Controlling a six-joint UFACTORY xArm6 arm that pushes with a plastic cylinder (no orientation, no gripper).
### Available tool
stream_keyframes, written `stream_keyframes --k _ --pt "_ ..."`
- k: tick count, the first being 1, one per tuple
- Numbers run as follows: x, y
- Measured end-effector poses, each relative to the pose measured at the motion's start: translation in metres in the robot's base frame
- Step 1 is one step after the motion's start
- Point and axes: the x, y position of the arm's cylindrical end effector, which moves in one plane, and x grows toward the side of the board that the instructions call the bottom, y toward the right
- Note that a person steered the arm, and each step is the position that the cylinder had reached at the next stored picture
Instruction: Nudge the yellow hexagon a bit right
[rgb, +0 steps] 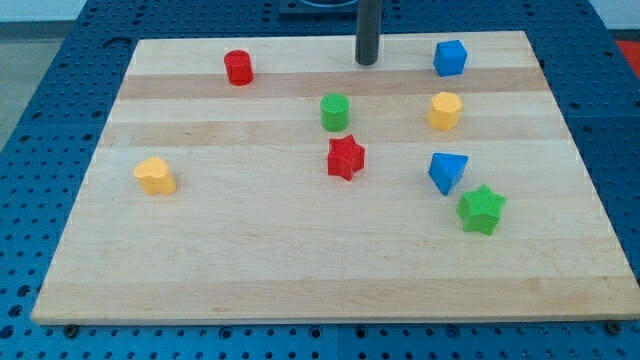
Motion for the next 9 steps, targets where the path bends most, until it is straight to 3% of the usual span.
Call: stream_keyframes --k 9 --pt "0.046 0.000"
